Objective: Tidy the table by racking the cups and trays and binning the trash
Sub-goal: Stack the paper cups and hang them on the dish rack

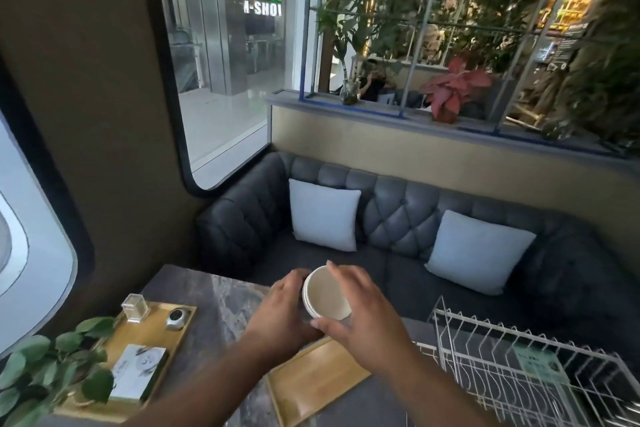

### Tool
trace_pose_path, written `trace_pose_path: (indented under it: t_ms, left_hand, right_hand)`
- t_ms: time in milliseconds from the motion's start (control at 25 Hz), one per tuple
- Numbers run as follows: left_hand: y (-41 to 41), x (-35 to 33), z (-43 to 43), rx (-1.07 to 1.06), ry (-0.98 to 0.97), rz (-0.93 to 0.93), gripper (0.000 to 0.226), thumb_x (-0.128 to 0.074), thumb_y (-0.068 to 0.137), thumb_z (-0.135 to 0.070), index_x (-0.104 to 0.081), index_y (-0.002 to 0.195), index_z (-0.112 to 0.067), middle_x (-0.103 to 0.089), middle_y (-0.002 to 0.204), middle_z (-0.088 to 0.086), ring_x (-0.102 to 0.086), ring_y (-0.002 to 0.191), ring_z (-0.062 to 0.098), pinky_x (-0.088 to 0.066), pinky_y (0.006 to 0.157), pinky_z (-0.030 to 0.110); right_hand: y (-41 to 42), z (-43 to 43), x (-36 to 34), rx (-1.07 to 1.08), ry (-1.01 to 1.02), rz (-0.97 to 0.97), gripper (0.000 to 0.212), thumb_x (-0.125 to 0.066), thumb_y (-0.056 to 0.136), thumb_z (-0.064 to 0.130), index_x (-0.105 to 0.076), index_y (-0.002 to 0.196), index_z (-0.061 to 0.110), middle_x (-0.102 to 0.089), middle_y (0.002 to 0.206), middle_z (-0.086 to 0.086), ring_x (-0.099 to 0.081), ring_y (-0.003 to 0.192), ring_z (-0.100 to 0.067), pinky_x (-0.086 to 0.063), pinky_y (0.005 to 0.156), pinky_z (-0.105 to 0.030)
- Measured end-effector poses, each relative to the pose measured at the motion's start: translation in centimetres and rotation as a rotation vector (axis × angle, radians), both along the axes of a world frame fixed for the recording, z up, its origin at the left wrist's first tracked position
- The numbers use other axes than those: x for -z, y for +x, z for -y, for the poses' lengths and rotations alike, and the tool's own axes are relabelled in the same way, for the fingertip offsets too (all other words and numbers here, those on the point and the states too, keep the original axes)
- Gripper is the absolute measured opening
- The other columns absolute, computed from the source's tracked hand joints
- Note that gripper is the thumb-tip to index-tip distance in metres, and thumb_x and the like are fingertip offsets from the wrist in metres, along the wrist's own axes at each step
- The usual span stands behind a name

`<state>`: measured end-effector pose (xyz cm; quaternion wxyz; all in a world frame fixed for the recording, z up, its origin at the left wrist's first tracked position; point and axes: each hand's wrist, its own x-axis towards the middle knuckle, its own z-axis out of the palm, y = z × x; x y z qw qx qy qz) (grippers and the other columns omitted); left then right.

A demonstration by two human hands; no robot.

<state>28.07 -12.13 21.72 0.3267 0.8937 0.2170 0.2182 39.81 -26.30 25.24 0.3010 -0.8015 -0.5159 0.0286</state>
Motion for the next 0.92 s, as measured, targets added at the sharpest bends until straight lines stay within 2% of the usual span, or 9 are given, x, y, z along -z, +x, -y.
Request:
trace_pose_path:
  t_ms: [80,200,280,360,480,680,800,920]
  left_hand:
    - [0.8,0.5,1.2,0.033,-0.008,0.002,0.077,-0.074,0.061,-0.055,-0.044,0.130,-0.040,-0.048,0.115,-0.031,-0.051,0.106,-0.004,-0.040,0.077,0.008]
    - [2.7,1.3,3.3,0.085,-0.033,-0.008,0.077,-0.075,0.061,-0.053,-0.048,0.131,-0.036,-0.054,0.117,-0.025,-0.057,0.108,0.002,-0.044,0.083,0.014]
    - [4.1,1.6,4.9,0.110,-0.041,-0.026,0.076,-0.075,0.061,-0.051,-0.048,0.131,-0.037,-0.053,0.115,-0.028,-0.058,0.106,0.000,-0.043,0.081,0.011]
    - [5.4,1.7,6.6,0.135,-0.059,-0.033,0.074,-0.075,0.061,-0.049,-0.049,0.130,-0.039,-0.052,0.110,-0.032,-0.059,0.104,-0.003,-0.040,0.076,0.004]
    - [6.9,1.6,8.8,0.169,-0.079,-0.030,0.073,-0.076,0.060,-0.049,-0.048,0.128,-0.042,-0.052,0.105,-0.038,-0.060,0.098,-0.011,-0.041,0.074,0.001]
    - [10.0,0.4,12.1,0.201,-0.070,-0.024,0.076,-0.078,0.057,-0.056,-0.047,0.125,-0.044,-0.060,0.108,-0.029,-0.059,0.097,-0.007,-0.051,0.078,0.020]
    - [11.7,-0.8,13.6,0.191,-0.066,-0.038,0.079,-0.079,0.050,-0.057,-0.044,0.120,-0.051,-0.064,0.104,-0.024,-0.062,0.090,-0.007,-0.047,0.067,0.017]
    - [13.5,-1.8,15.2,0.204,-0.052,-0.017,0.080,-0.078,0.053,-0.059,-0.041,0.123,-0.051,-0.065,0.101,-0.026,-0.063,0.089,-0.009,-0.051,0.071,0.020]
  right_hand:
    - [0.5,1.4,0.5,0.029,-0.024,-0.028,0.094,-0.065,0.070,0.069,-0.024,0.151,0.044,-0.036,0.140,0.019,-0.047,0.127,-0.004,-0.044,0.102,-0.025]
    - [1.7,3.8,1.1,0.119,-0.083,-0.088,0.096,-0.066,0.066,0.067,-0.015,0.147,0.055,-0.037,0.135,0.017,-0.057,0.116,-0.012,-0.047,0.091,-0.028]
    - [2.7,5.5,1.7,0.183,-0.108,-0.134,0.095,-0.066,0.065,0.066,-0.012,0.143,0.062,-0.038,0.134,0.016,-0.061,0.113,-0.017,-0.047,0.086,-0.030]
    - [3.5,7.3,2.1,0.230,-0.085,-0.194,0.095,-0.069,0.064,0.063,-0.013,0.140,0.065,-0.039,0.134,0.017,-0.061,0.112,-0.017,-0.046,0.084,-0.028]
    - [4.5,9.6,2.2,0.268,-0.030,-0.222,0.095,-0.072,0.062,0.060,-0.019,0.141,0.064,-0.040,0.131,0.020,-0.059,0.112,-0.011,-0.049,0.088,-0.028]
    - [6.9,13.1,0.4,0.319,-0.009,-0.169,0.091,-0.068,0.062,0.065,-0.022,0.141,0.062,-0.041,0.127,0.020,-0.060,0.109,-0.011,-0.053,0.089,-0.033]
    - [8.3,14.9,-1.0,0.326,0.017,-0.149,0.085,-0.066,0.066,0.067,-0.026,0.140,0.059,-0.040,0.128,0.019,-0.059,0.111,-0.010,-0.051,0.090,-0.031]
    - [10.0,16.8,-2.3,0.357,0.058,-0.113,0.085,-0.067,0.066,0.068,-0.028,0.141,0.053,-0.044,0.131,0.017,-0.058,0.114,-0.011,-0.050,0.093,-0.031]
